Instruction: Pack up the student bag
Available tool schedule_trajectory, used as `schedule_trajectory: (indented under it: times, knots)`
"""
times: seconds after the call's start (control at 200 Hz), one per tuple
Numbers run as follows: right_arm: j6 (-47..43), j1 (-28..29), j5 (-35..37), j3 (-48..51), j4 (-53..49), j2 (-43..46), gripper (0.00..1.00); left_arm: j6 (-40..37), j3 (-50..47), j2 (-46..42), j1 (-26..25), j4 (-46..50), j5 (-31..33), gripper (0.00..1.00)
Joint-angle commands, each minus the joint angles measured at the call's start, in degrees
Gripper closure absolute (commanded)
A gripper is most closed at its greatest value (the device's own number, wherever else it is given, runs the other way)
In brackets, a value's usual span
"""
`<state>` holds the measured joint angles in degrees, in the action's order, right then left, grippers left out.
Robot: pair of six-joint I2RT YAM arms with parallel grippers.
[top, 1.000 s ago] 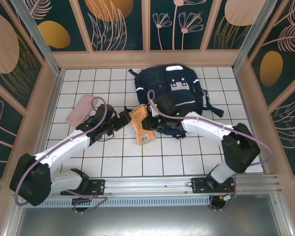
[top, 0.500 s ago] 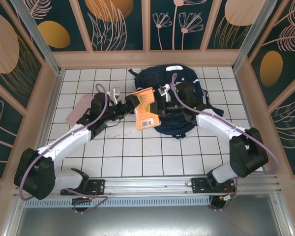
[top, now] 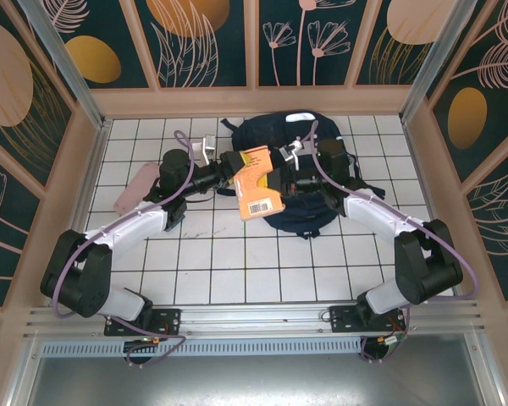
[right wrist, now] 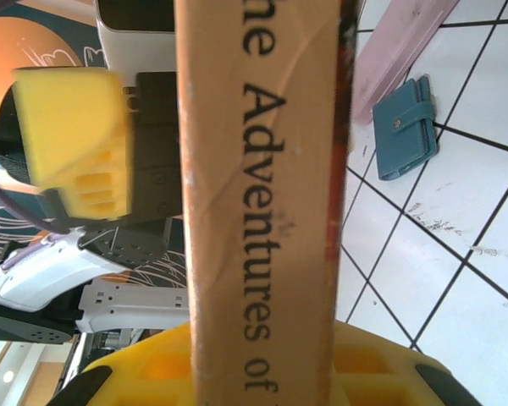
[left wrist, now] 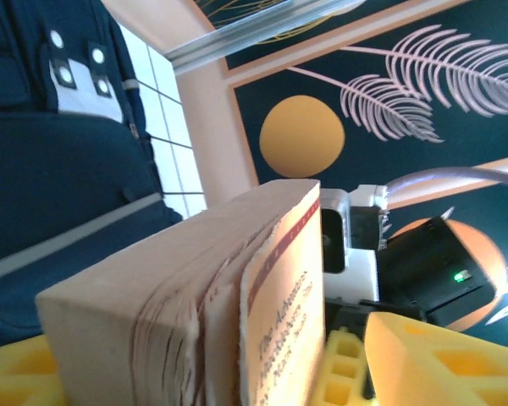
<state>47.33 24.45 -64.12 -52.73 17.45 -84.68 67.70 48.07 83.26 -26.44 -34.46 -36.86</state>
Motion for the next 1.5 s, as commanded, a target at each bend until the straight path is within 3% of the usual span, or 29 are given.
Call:
schedule_trajectory:
  times: [0.0,0.065,0.13,0.22,0.31,0.44,0.591,0.701,0.821,0.926,1.036,1.186,1.491]
  knots:
    - [0.9,-1.0,-2.4,-0.4,3.2,0.2,0.81,0.3,1.8,0.3,0.2,-5.1,-2.0,0.51]
    - [-1.0,-1.4,-1.1,-1.1,0.1,0.1,0.78,0.4,1.9,0.1,0.2,-4.1,-1.0,0.65]
    - [-5.2,-1.5,2.1,-2.2,-6.0,0.3,0.69,0.4,2.1,-0.3,0.2,-2.3,0.4,0.76]
    - [-11.0,-1.5,7.3,-3.5,-12.8,1.2,0.50,-0.7,3.4,-0.5,0.3,4.3,3.3,0.83]
    - [-15.9,-1.5,13.8,-4.7,-18.2,1.9,0.39,-1.8,4.4,-0.9,0.2,10.1,6.5,0.89]
    - [-22.6,-1.0,26.0,-4.5,-21.6,3.8,0.19,-3.1,6.9,-2.1,0.2,24.0,16.0,0.89]
    - [-32.3,2.5,44.7,-4.3,-21.3,6.1,0.04,-1.9,9.8,-2.8,0.4,33.9,25.1,0.86]
    - [-39.3,6.5,55.9,-2.5,-15.1,7.7,0.04,0.4,12.7,-1.8,0.6,39.7,27.9,0.81]
    - [-48.1,8.8,60.1,3.2,-4.2,10.3,0.04,3.2,15.6,-1.1,1.0,45.3,30.1,0.80]
    - [-56.3,9.1,56.3,8.1,2.7,13.2,0.06,4.8,16.4,-0.7,2.4,46.0,27.7,0.78]
    - [-64.5,9.4,52.4,9.3,1.1,13.9,0.08,3.4,19.0,0.2,3.9,48.8,25.2,0.77]
    - [-75.0,12.9,54.9,12.1,1.7,13.9,0.12,3.8,20.2,1.2,5.8,49.7,21.7,0.79]
    - [-87.3,20.4,61.1,17.1,19.0,9.1,0.14,4.8,20.7,4.2,6.6,48.5,19.1,0.82]
